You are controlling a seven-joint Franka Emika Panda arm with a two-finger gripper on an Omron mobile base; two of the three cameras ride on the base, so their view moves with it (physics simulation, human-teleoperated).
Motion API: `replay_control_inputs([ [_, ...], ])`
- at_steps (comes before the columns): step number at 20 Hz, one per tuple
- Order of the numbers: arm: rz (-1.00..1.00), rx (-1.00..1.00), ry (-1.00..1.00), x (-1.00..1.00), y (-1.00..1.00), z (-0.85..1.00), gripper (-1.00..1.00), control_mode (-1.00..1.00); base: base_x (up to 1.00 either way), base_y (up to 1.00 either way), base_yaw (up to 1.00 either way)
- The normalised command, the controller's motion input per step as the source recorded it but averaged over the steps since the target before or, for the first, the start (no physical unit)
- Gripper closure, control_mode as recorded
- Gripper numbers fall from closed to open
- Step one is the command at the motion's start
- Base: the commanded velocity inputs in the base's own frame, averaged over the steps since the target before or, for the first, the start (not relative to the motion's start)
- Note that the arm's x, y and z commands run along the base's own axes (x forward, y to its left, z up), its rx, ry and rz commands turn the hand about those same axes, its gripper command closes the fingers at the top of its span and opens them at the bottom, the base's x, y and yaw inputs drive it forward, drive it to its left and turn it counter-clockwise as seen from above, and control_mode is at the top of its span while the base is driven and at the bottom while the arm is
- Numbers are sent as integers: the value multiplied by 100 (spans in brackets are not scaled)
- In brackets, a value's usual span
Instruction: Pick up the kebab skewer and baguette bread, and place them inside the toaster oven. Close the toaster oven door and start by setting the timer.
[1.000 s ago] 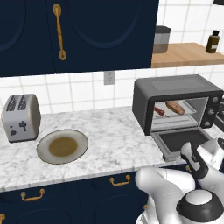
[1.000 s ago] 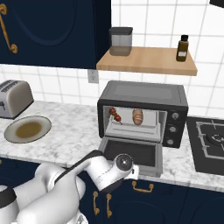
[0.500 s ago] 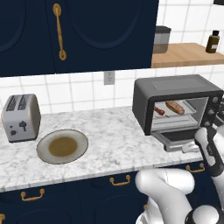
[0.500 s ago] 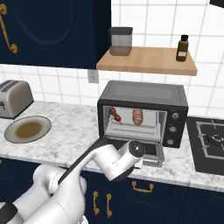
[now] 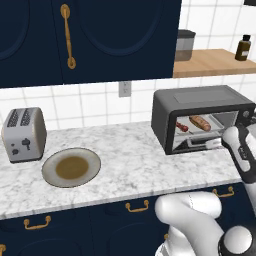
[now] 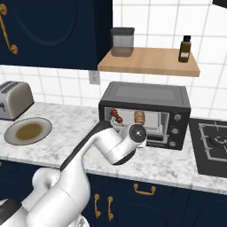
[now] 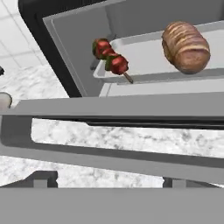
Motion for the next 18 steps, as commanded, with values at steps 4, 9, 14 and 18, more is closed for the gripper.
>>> replay_control_inputs([
  [4,0,0,-10,92,42,3,-100,-100,0,0,0],
  [9,0,0,-3,83,16,4,-100,-100,0,0,0],
  [14,0,0,0,60,1,0,-100,-100,0,0,0],
  [18,0,0,0,58,0,0,-100,-100,0,0,0],
])
